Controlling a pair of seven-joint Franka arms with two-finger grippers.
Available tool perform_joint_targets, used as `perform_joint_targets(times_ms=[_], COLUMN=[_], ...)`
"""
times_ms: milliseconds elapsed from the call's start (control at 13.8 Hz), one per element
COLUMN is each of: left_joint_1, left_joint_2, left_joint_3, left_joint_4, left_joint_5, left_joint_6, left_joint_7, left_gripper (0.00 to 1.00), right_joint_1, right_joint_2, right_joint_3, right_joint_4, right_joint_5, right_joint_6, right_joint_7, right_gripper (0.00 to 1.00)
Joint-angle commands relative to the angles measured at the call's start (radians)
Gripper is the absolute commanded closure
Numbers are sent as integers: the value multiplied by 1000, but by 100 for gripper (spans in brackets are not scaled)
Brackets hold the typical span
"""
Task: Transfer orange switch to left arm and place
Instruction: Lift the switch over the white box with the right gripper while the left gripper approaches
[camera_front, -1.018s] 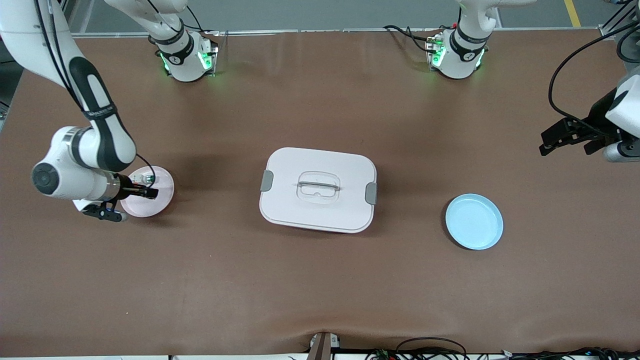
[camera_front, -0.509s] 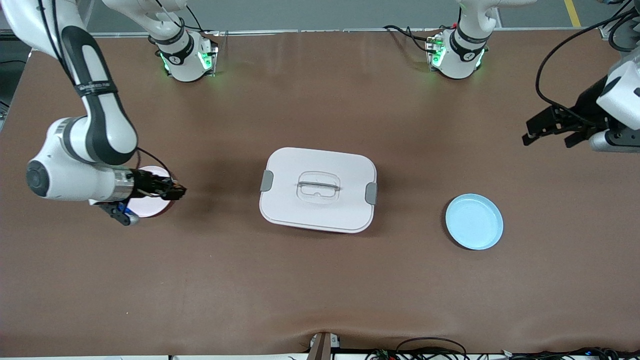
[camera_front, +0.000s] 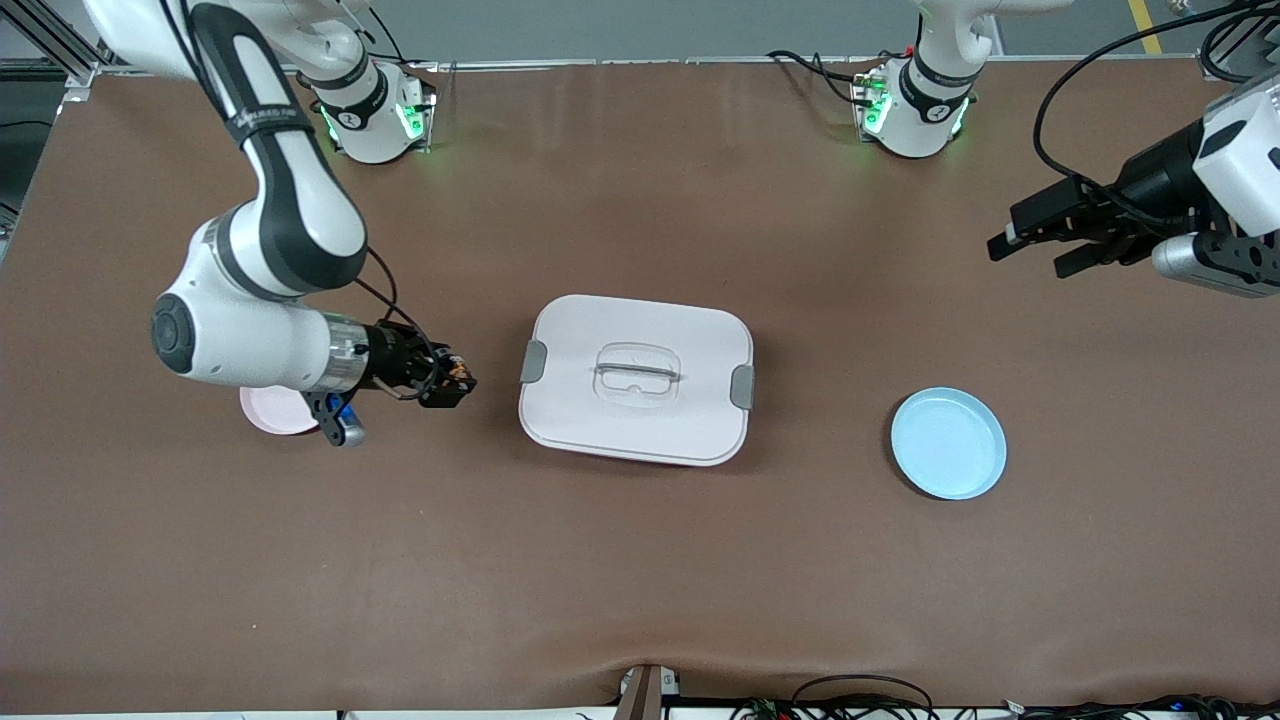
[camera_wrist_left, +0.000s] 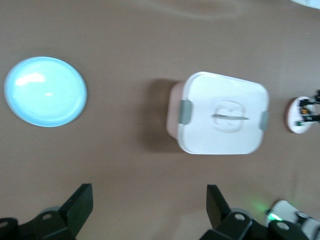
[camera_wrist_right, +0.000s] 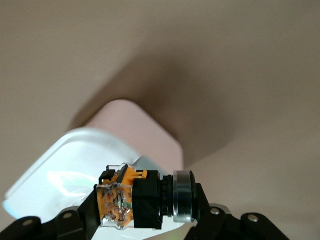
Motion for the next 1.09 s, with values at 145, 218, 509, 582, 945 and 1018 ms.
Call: perform_joint_targets(times_ms=[145, 218, 509, 582, 945, 1018], left_joint_1=[-6, -6, -13, -13, -16, -19], left_joint_2=[31, 45, 91, 100, 197, 215], left_joint_3=[-37, -50, -123, -141, -234, -253], left_joint_4=[3, 3, 3, 3, 2, 2], left_joint_5=[-111, -143, -169, -174, -235, -238], left_joint_6=[7, 25, 126, 157, 350, 399], left_joint_7=[23, 24, 24, 24, 33, 58], left_gripper=[0, 0, 0, 0, 0, 0], right_joint_1=[73, 90, 148, 170, 217, 228], right_joint_2=[33, 37, 63, 68, 96, 96], right_joint_3=[-9, -9, -9, -9, -9, -9], right_joint_4=[62, 62, 78, 85, 116, 124], right_joint_5=[159, 181, 299, 325, 450, 490], right_joint_6=[95, 123, 221, 233, 267, 269], right_joint_7=[211, 256, 342, 368, 466, 466], right_gripper=[100, 100, 100, 100, 100, 100])
